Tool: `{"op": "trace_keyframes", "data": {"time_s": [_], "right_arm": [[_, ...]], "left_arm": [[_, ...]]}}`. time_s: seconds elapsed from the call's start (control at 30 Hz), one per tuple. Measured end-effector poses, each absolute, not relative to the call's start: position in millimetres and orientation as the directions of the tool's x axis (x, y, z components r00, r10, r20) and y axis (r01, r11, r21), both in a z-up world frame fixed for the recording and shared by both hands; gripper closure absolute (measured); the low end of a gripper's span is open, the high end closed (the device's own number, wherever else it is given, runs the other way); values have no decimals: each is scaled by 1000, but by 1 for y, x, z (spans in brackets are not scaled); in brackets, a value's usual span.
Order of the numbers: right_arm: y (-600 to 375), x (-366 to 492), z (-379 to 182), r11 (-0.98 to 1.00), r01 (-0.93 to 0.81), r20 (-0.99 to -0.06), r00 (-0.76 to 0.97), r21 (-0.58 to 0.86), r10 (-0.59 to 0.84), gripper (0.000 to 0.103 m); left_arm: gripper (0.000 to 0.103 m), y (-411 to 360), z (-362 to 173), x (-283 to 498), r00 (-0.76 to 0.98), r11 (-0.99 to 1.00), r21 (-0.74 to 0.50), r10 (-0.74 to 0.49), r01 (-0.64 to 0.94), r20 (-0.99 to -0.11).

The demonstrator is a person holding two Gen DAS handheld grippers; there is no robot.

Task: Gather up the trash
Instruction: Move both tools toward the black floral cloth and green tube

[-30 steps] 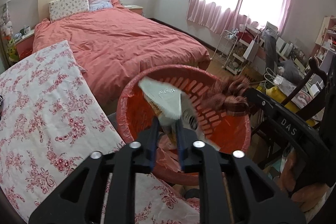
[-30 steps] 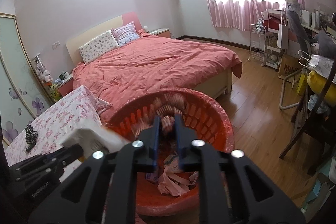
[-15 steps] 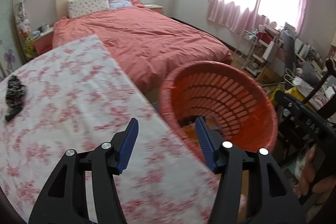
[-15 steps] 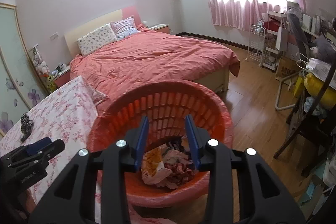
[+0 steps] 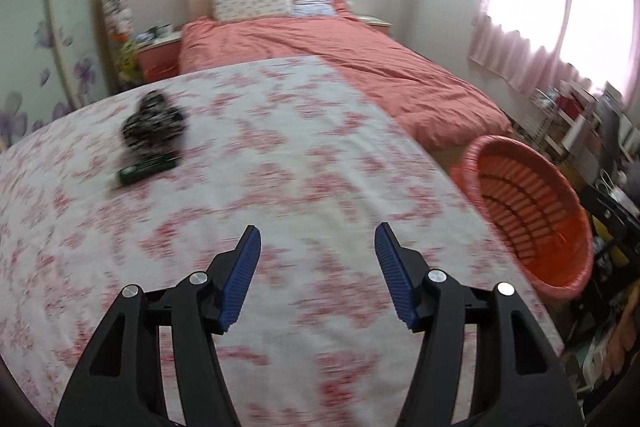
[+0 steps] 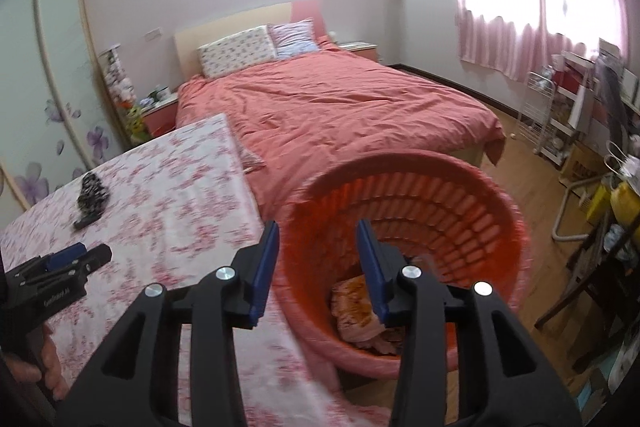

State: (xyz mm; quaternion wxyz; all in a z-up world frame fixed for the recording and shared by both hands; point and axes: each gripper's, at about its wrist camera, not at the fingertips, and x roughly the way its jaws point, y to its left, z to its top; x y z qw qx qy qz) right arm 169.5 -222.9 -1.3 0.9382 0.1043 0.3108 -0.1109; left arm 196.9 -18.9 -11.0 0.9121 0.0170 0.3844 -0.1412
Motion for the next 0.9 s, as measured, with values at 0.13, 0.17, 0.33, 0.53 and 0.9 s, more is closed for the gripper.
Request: {"op": "trace_keyframes", "data": {"time_s": [0.13,0.17,0.33,0.53,0.9], "right_arm": [[-195,180,-2,967,221,-616,781,123,-101,63],[-187,183,-3,971,208,-618,781,122,-90,63],[-144,202,-5,985,124,-629,777,118,-22,63],[-92,226,-9,993,24,-643,763,119,59,63],[17,284,-24,973,-141,-681,696,181,228,63]], "left_arm": [[44,15,-11,200,677,974,-91,-210,207,-706],[44,22,-10,200,680,977,-91,-201,194,-706],[44,65,-8,205,694,989,-100,-150,112,-704],[43,113,-8,208,702,993,-112,-98,26,-706],[43,184,-9,207,705,988,-128,-32,-84,-709]]}}
